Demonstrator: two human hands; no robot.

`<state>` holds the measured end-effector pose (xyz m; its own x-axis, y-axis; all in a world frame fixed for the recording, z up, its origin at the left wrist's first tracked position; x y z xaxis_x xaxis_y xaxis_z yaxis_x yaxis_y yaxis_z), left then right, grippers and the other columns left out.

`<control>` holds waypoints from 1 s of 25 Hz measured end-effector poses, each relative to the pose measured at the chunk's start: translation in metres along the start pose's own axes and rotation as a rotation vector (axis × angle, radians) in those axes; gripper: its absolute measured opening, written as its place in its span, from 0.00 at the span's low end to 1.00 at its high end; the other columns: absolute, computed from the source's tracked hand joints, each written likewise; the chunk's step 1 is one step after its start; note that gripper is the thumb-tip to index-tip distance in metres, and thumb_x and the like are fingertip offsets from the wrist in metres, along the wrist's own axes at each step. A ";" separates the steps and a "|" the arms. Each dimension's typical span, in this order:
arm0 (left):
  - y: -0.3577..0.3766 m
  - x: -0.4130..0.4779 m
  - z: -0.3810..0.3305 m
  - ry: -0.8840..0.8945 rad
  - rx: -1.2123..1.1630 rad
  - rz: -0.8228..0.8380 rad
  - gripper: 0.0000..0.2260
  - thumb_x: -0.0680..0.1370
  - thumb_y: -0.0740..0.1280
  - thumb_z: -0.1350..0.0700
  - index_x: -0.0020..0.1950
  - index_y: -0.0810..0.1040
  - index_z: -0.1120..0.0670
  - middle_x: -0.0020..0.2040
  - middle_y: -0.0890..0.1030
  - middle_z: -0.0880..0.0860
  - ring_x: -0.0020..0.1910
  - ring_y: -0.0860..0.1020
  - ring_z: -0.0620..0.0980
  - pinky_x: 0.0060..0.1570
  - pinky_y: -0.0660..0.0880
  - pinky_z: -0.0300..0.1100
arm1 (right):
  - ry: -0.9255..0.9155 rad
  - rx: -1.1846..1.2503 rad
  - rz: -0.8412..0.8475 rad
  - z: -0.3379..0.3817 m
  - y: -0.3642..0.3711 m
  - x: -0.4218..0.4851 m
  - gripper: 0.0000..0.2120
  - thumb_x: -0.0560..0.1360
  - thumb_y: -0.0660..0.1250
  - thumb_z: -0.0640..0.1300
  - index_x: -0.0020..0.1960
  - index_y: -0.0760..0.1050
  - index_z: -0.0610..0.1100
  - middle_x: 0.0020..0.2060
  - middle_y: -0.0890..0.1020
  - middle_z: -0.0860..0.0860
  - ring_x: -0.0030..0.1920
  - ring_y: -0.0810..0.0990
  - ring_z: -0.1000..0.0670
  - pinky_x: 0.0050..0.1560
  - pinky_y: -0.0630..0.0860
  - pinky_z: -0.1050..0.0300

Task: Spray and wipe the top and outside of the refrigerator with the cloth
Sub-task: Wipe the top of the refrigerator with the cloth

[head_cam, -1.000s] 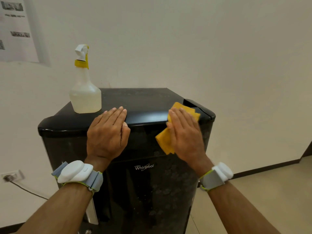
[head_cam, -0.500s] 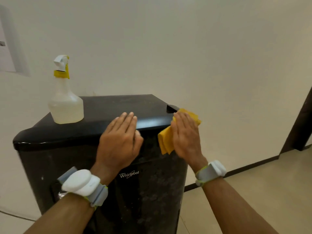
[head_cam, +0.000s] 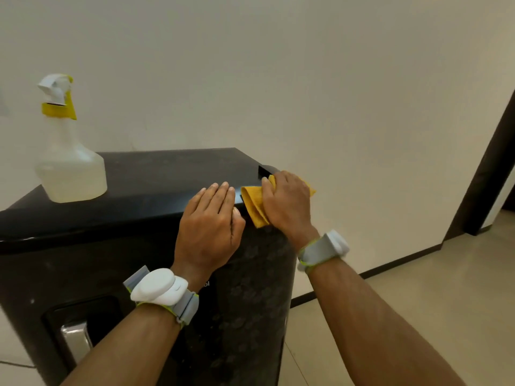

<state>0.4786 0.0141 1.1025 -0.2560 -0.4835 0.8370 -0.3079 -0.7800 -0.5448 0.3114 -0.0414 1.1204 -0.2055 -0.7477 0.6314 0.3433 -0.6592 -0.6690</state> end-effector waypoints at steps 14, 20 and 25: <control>-0.002 0.001 -0.004 0.031 0.062 -0.086 0.20 0.81 0.55 0.52 0.62 0.80 0.62 0.62 0.81 0.61 0.65 0.77 0.57 0.70 0.67 0.51 | -0.374 -0.060 0.183 0.069 0.004 0.004 0.17 0.84 0.50 0.51 0.59 0.75 0.45 0.55 0.79 0.44 0.57 0.75 0.39 0.60 0.69 0.42; 0.001 -0.002 -0.007 -0.019 0.137 -0.130 0.21 0.80 0.58 0.53 0.67 0.77 0.62 0.66 0.78 0.59 0.67 0.76 0.56 0.70 0.67 0.50 | -0.520 -0.079 0.356 0.014 0.001 0.034 0.17 0.84 0.46 0.55 0.52 0.71 0.50 0.51 0.80 0.47 0.54 0.77 0.42 0.55 0.68 0.46; 0.006 0.000 -0.016 -0.089 0.164 -0.143 0.20 0.80 0.56 0.54 0.66 0.78 0.61 0.66 0.78 0.58 0.68 0.75 0.54 0.70 0.67 0.50 | -0.608 -0.029 0.329 0.038 0.008 0.021 0.20 0.84 0.47 0.55 0.53 0.74 0.46 0.53 0.80 0.47 0.55 0.77 0.42 0.61 0.67 0.44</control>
<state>0.4616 0.0158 1.0988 -0.1366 -0.3913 0.9101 -0.1804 -0.8935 -0.4112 0.3445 -0.0595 1.1430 0.4579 -0.7379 0.4958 0.2733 -0.4139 -0.8684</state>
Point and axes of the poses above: each hand's wrist, its own x-axis towards the middle knuckle, its own y-axis out of the palm, z = x × y, the point moved 6 cm from there along x, towards the middle knuckle
